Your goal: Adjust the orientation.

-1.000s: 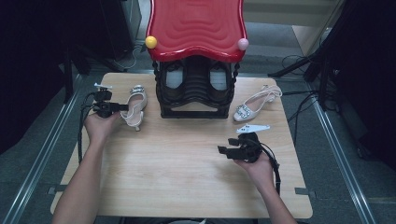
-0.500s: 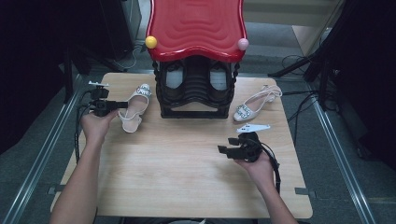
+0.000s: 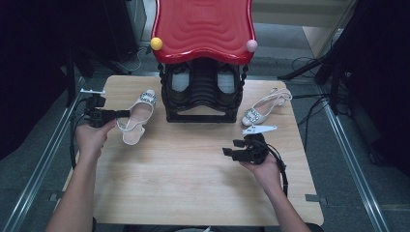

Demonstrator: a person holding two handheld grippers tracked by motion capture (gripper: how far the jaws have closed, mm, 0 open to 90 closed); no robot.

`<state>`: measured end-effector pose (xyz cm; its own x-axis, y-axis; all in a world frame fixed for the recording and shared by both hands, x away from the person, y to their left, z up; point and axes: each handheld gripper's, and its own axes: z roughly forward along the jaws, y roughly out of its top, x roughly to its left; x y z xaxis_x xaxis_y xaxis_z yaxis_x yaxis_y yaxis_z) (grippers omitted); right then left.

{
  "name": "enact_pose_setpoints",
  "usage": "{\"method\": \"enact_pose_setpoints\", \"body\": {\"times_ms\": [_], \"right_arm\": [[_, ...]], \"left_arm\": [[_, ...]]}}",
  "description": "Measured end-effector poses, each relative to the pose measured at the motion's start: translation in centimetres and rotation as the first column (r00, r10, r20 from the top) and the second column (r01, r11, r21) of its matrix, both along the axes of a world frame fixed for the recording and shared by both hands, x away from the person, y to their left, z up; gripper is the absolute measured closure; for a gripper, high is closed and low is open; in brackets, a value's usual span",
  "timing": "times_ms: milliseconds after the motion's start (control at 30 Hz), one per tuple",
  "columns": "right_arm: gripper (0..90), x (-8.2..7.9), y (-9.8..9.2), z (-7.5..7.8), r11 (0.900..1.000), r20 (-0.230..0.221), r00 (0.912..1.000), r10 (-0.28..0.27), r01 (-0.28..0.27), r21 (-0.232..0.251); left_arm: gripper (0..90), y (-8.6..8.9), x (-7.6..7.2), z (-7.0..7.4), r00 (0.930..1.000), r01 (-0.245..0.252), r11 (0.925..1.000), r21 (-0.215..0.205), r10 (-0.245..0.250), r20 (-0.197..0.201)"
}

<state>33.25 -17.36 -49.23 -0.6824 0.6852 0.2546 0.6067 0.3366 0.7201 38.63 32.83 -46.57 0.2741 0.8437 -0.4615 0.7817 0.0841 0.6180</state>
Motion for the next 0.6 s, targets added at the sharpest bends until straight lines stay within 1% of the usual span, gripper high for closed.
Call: {"method": "enact_pose_setpoints", "body": {"times_ms": [100,133,200,267,300,333,467,533,567,600], "right_arm": [[40.2,0.1,0.2,0.1,1.000,0.001,1.0000,0.005,-0.005,0.005],[40.2,0.3,0.3,0.1,1.000,0.001,0.9999,0.011,-0.011,0.003],[40.2,0.4,0.4,0.1,1.000,0.005,0.9999,0.016,-0.016,0.002],[40.2,0.6,0.6,0.1,1.000,0.007,0.9997,0.024,-0.024,0.004],[40.3,0.7,0.7,0.2,1.000,0.005,0.9997,0.024,-0.024,0.005],[40.4,0.7,0.8,0.2,1.000,0.007,0.9997,0.024,-0.024,0.006],[40.3,1.0,1.0,0.2,0.999,0.007,0.9994,0.033,-0.033,0.008],[40.3,1.1,1.3,0.2,0.999,0.005,0.9993,0.038,-0.038,0.008],[40.3,1.2,1.4,0.2,0.999,0.007,0.9991,0.042,-0.042,0.007],[40.4,1.3,1.7,0.2,0.999,0.009,0.9987,0.051,-0.051,0.007]], "left_arm": [[86.4,0.1,-1.0,0.2,1.0000,0.000,1.0000,-0.007,0.000,-0.001],[86.4,0.2,-1.6,0.2,1.0000,0.005,0.9999,-0.012,-0.005,0.001],[86.4,0.2,-1.8,0.2,1.0000,0.009,0.9998,-0.015,-0.009,-0.001],[86.3,0.0,-2.7,0.3,0.9998,0.021,0.9995,-0.022,-0.021,-0.001],[86.3,-0.1,-3.0,0.3,0.9999,0.014,0.9995,-0.028,-0.014,0.000],[86.3,-0.1,-3.3,0.3,0.9997,0.024,0.9995,-0.021,-0.024,0.001],[86.3,-0.4,-4.0,0.3,0.9996,0.029,0.9993,-0.022,-0.029,-0.002],[86.3,-0.6,-4.4,0.2,0.9992,0.040,0.9991,-0.013,-0.040,-0.008],[86.3,-0.8,-4.7,0.1,0.9991,0.041,0.9991,-0.009,-0.041,-0.006],[86.3,-1.1,-5.2,0.1,0.9986,0.052,0.9986,-0.009,-0.052,-0.007]]}}
